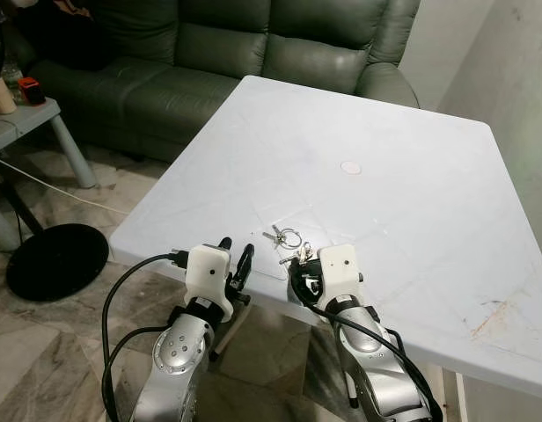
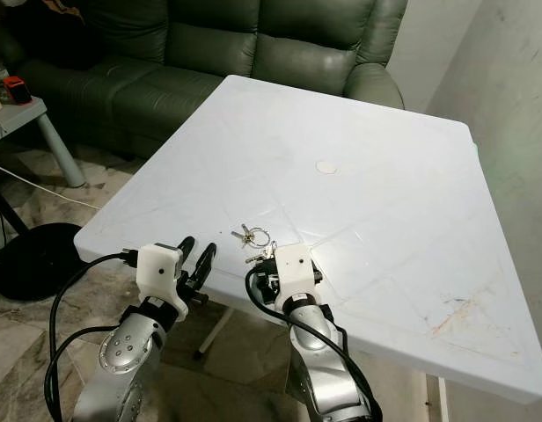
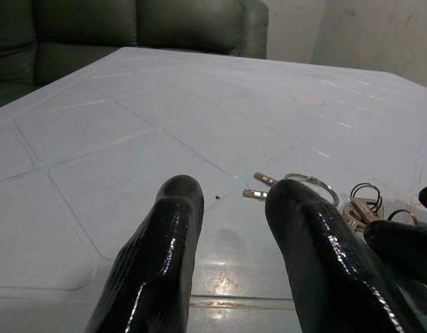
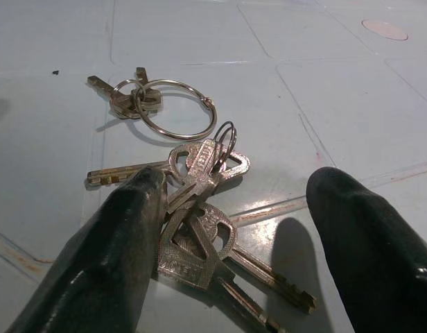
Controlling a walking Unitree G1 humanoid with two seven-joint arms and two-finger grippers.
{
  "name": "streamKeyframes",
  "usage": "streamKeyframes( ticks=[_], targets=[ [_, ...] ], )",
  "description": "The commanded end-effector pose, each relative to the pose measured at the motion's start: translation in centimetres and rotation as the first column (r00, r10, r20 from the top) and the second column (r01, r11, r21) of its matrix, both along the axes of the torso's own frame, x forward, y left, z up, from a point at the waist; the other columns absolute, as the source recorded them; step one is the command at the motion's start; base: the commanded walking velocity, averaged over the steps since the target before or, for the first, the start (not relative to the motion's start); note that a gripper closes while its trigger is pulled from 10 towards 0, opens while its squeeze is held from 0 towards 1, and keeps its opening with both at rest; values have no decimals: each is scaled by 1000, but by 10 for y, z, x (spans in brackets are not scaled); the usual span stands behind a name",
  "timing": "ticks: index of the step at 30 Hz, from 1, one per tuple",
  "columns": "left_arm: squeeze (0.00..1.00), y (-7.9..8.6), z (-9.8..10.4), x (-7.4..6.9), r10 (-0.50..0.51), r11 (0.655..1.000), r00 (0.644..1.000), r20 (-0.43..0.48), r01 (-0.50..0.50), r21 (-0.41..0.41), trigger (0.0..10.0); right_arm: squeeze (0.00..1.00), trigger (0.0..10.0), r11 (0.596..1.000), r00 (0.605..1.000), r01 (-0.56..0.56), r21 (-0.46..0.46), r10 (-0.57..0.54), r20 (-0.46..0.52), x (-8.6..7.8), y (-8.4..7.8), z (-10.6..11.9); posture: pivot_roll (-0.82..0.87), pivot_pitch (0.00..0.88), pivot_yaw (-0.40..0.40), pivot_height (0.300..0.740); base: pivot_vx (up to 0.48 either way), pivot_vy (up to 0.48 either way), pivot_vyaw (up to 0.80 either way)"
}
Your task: Hang keys on a hook
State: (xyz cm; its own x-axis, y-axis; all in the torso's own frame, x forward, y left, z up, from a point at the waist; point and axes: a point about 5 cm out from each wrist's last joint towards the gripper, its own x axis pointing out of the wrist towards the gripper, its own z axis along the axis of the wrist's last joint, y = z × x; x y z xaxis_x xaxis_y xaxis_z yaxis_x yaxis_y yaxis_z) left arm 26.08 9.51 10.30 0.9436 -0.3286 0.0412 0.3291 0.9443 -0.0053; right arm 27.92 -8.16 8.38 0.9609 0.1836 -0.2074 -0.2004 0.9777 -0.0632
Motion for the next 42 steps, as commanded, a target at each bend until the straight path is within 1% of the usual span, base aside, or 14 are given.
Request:
streamKeyframes(
  ticks=[1,16,17,20,21,29,30,31,32,33,34,37,38,42],
  targets=[
    [0,-3,2,-1,-9,1000,1000,2,9,4,10000,0,0,999,1000,25,24,-25,-1,-1,-1,-1,120,80,-94,736,0,0,0],
    [0,-3,1,-2,-10,1000,1000,0,10,3,10000,0,0,998,1000,-7,68,7,1,-6,-6,-2,116,83,-95,736,0,0,0],
    [0,-3,1,-2,-10,1000,1000,0,10,4,10000,0,3490,997,1000,-14,73,14,-8,-6,-6,-3,116,83,-95,736,0,0,0],
    [0,-3,1,-2,-9,1000,1000,-1,10,4,10000,0,4980,996,999,-33,88,35,-19,-7,-5,-4,115,83,-94,736,0,0,0],
    [0,-3,1,-2,-10,1000,1000,-1,10,4,10000,0,10000,993,998,-39,110,45,-49,-7,-5,-6,116,82,-94,736,0,0,0],
    [0,-3,1,-2,-12,1000,1000,-1,12,7,10000,0,9804,991,998,-45,126,49,-26,-8,-6,-4,114,81,-91,736,0,0,0],
    [0,-3,0,-2,-12,1000,1000,-1,12,9,10000,0,5255,989,998,-49,140,52,-21,-8,-7,-3,114,81,-91,736,0,0,0],
    [0,-3,0,-2,-11,1000,1000,-1,11,10,10000,0,5255,987,998,-52,150,55,-17,-9,-7,-3,114,81,-91,736,0,0,0],
    [0,-4,0,-2,-12,1000,1000,-2,12,8,10000,0,3608,987,999,-47,156,48,-3,-9,-8,-1,114,81,-91,736,0,0,0],
    [0,-4,0,-2,-12,1000,1000,-2,12,6,10000,0,3608,987,999,-42,153,41,5,-9,-9,0,114,81,-91,736,0,0,0],
    [0,-4,1,-2,-12,1000,1000,-1,12,7,10000,0,0,986,999,-42,164,41,13,-10,-9,0,113,81,-90,736,0,0,0],
    [0,-4,1,-1,-11,1000,1000,0,11,9,10000,0,0,985,999,-42,167,42,5,-10,-10,0,114,80,-91,736,0,0,0],
    [0,-4,1,-1,-12,1000,1000,0,12,8,10000,0,10000,989,998,-59,138,64,-29,-8,-9,-4,113,79,-91,736,0,0,0],
    [0,-4,1,-1,-13,1000,1000,2,13,9,10000,0,10000,984,996,-84,159,86,-5,-9,-8,-3,113,78,-90,736,0,0,0]
  ],
)
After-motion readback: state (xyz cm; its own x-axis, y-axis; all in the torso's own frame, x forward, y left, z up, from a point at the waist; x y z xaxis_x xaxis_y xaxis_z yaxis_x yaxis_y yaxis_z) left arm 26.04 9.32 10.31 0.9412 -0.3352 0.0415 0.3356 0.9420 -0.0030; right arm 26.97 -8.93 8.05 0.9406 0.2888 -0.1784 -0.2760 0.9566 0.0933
